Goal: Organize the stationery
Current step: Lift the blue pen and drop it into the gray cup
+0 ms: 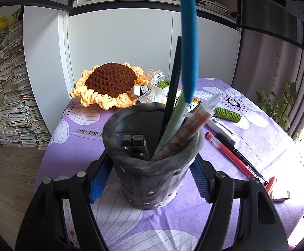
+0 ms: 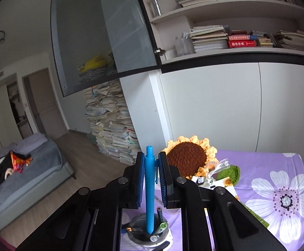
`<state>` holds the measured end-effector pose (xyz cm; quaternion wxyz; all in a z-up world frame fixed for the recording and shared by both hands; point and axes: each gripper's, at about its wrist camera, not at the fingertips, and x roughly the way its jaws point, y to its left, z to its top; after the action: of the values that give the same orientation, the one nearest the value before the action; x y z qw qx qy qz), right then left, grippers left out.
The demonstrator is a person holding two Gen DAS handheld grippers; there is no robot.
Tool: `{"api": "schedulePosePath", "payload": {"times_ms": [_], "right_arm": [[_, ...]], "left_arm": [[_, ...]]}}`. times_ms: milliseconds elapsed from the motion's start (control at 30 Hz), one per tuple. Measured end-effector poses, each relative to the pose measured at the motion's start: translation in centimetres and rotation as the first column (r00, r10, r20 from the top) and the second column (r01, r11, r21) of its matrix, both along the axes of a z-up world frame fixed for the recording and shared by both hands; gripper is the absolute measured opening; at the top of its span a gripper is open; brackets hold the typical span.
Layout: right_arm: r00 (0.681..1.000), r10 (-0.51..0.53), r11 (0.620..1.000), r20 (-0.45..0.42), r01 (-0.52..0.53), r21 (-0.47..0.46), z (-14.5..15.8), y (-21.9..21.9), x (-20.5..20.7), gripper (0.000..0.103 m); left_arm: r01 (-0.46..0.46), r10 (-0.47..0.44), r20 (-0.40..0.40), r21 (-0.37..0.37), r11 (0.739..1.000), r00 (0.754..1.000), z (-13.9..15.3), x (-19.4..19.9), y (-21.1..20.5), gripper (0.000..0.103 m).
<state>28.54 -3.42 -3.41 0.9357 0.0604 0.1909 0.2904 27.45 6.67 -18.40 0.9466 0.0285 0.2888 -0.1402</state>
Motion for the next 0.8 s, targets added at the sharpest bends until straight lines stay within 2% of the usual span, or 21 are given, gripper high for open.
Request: {"api": "schedulePosePath", "payload": {"times_ms": [200,433,800], "right_arm": [[0.999,0.03,0.999,0.012,-0.03,-0.014,-1.8,0.8,0.0,0.014],[0.996,0.057,0.994,0.062,-0.051,-0.095,-3.5,1.9,-1.0,0.014],[0.998,0.042,0.991,-0.056,-0.049,-0.124,-6.2,0.1,-1.4,0.015]], "left_arm": [[0.0,0.0,0.0,0.0,1.0,1.0,0.0,0.0,0.0,0.07],[0.0,0.0,-0.003,-0.001,1.0,1.0,-0.1,0.1,0.0,0.07],[0.001,-0.001,-0.005,0.0,1.0,1.0,-0.1,0.1,-0.1,0.07]]}}
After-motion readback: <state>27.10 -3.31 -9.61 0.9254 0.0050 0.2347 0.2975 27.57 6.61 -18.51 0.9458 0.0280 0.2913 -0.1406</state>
